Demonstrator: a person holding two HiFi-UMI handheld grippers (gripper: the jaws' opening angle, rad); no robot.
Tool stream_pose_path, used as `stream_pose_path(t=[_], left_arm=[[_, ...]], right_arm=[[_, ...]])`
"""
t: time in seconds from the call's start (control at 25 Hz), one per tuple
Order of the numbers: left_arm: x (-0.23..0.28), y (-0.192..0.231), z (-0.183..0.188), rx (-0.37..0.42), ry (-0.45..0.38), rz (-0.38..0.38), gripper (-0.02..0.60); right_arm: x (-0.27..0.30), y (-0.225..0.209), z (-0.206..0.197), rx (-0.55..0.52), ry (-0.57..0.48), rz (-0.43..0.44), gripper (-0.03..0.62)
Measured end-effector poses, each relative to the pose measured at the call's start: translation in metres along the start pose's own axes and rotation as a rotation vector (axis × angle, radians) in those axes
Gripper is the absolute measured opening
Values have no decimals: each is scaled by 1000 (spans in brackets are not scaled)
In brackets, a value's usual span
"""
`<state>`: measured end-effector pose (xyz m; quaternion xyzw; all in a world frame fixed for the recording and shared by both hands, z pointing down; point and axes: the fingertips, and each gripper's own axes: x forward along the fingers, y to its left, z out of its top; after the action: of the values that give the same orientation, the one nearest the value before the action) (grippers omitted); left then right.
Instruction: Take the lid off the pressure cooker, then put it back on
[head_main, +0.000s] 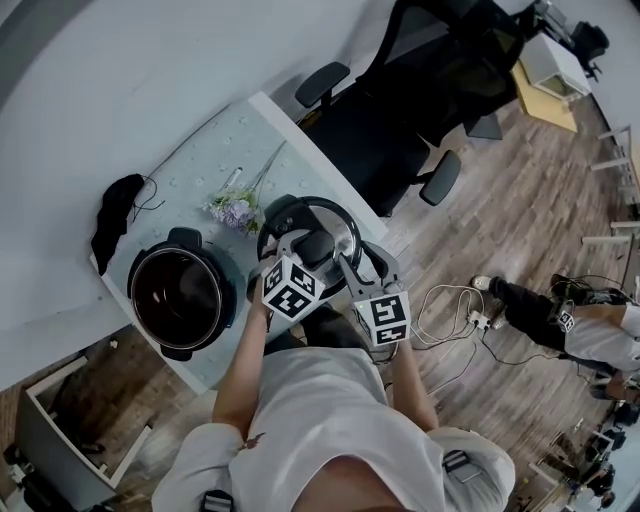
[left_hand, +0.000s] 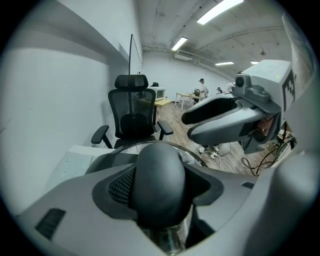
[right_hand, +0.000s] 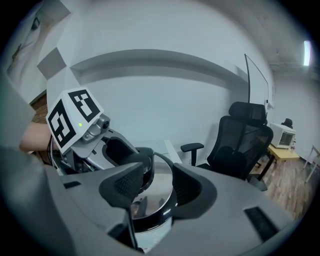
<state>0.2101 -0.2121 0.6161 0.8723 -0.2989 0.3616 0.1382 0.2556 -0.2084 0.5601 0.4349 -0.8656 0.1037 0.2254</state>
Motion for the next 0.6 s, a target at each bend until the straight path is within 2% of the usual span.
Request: stream_pose_path(t=[0.6], left_arm=[[54, 3, -48, -45, 0, 35, 275]], right_arm=[[37, -8, -64, 19, 116, 33, 183]])
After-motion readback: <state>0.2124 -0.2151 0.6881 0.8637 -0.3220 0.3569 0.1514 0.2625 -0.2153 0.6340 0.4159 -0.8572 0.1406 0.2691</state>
